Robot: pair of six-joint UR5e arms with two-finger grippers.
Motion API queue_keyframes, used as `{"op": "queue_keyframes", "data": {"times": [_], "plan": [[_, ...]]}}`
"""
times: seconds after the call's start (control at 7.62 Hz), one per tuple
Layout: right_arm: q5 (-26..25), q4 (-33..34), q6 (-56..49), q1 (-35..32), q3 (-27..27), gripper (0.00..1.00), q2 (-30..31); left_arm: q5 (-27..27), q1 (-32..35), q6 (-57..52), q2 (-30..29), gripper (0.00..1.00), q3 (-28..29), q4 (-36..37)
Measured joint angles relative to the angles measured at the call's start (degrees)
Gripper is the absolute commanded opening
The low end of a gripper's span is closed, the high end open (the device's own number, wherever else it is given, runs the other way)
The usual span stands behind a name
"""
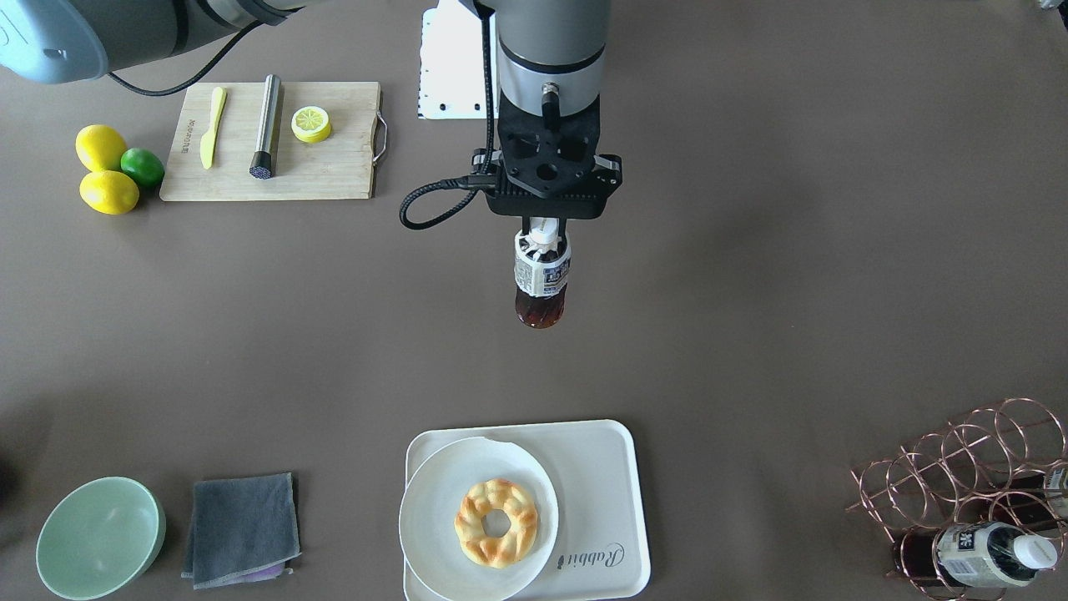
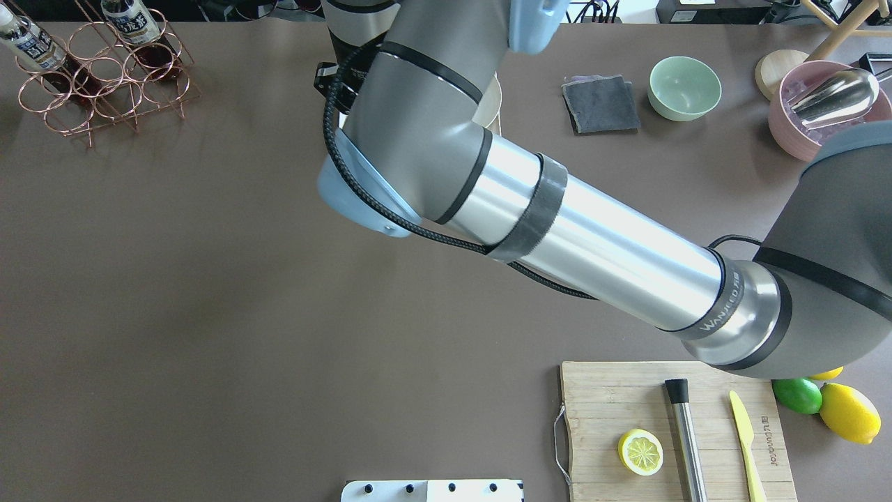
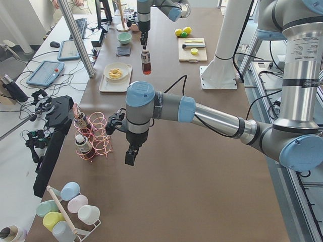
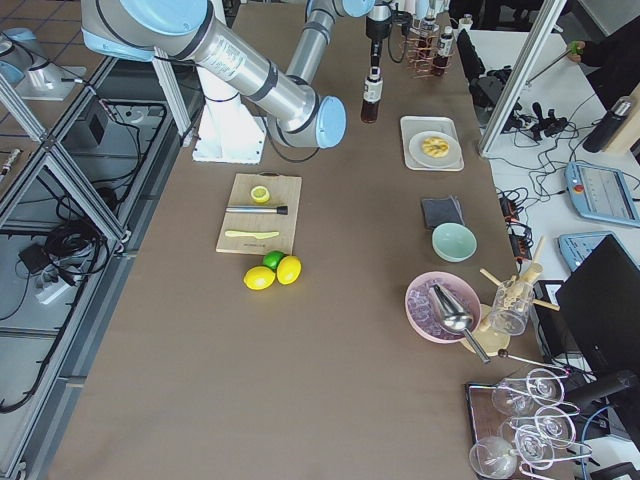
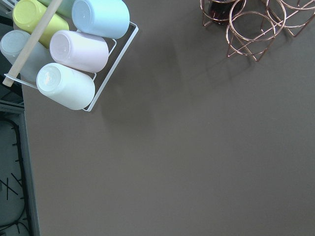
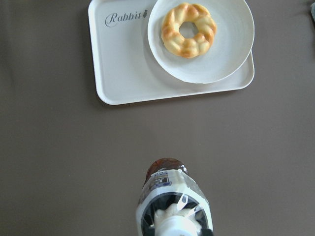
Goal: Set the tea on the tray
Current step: 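Lift the bottle with the right gripper and carry it toward the tray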
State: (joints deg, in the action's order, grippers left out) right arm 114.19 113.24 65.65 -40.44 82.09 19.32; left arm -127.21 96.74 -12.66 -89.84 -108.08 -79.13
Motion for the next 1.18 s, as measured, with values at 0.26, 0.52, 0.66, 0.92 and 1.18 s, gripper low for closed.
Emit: {"op": "queue_keyframes", "data": {"times": [0.26, 0.52, 0.66, 0.92, 1.18], "plan": [[0.49, -4.28, -3.44, -2.92, -12.60, 0.00, -6.13, -0.13, 0.34, -0.08, -0.05, 0.98, 1.49, -1.50], [0.66, -12.88, -5.93, -4.99, -23.20, 0.00, -8.12, -0.14, 1.67, -0.81, 0.24, 0.98, 2.64, -1.93], [0.71, -16.06, -6.80, -5.52, -27.71, 0.00, -9.55, -0.15, 2.38, -1.47, 0.55, 0.98, 2.92, -1.97], [0.69, -22.47, -7.36, -5.88, -37.47, 0.00, -14.20, -0.15, 2.99, -2.01, 0.76, 0.98, 3.32, -1.99], [0.52, -30.36, -7.15, -5.94, -44.74, 0.00, -16.48, -0.15, 3.14, -2.03, 0.80, 0.98, 3.56, -2.00]]}}
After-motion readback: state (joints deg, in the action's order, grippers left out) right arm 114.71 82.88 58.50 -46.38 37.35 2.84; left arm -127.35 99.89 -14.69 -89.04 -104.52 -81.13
